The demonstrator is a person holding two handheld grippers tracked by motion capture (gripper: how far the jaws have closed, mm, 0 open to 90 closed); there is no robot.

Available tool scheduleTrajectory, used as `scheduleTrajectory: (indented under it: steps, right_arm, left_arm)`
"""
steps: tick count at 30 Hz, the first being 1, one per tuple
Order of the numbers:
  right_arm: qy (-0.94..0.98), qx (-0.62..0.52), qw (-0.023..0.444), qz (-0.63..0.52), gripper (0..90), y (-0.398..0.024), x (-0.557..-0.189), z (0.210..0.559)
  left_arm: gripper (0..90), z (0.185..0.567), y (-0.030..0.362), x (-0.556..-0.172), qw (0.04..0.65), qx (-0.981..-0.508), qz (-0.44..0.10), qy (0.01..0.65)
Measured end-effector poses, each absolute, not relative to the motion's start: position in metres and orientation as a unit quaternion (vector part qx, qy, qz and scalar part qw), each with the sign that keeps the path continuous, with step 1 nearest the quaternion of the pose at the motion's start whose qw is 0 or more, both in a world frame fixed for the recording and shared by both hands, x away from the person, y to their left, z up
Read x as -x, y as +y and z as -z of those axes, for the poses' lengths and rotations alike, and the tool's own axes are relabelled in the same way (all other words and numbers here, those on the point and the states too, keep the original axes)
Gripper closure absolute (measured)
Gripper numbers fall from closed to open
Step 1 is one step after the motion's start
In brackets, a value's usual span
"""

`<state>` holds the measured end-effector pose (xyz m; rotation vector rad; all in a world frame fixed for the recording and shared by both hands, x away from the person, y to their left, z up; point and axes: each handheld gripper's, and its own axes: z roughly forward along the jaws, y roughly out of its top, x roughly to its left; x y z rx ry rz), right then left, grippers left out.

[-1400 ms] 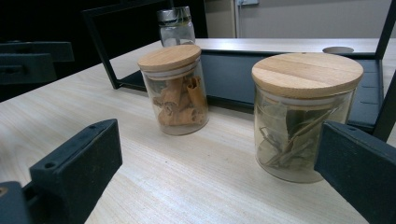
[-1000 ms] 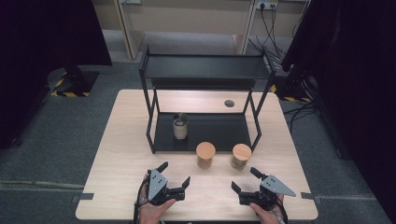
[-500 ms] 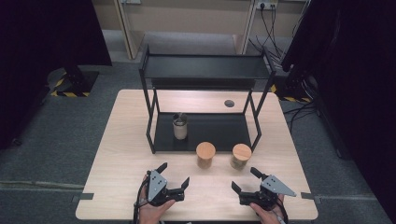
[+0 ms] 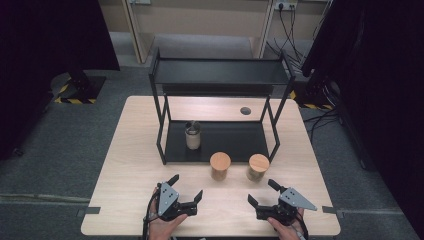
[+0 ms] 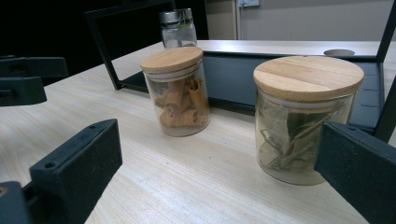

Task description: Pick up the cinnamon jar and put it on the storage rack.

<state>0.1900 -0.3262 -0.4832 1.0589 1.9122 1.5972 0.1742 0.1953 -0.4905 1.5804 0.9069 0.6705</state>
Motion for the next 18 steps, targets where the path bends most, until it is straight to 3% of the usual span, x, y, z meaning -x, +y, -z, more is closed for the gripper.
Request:
scheduleTrajectory:
  steps: [18]
  right_arm:
    - [0.692,-0.379,0.214,-0.576,1.2,-0.3238,-0.1907,0.4827]
  left_arm:
    - [3.5,0.4910,0.1955,-0.1739,0.564,-0.672,-0.286,0.386]
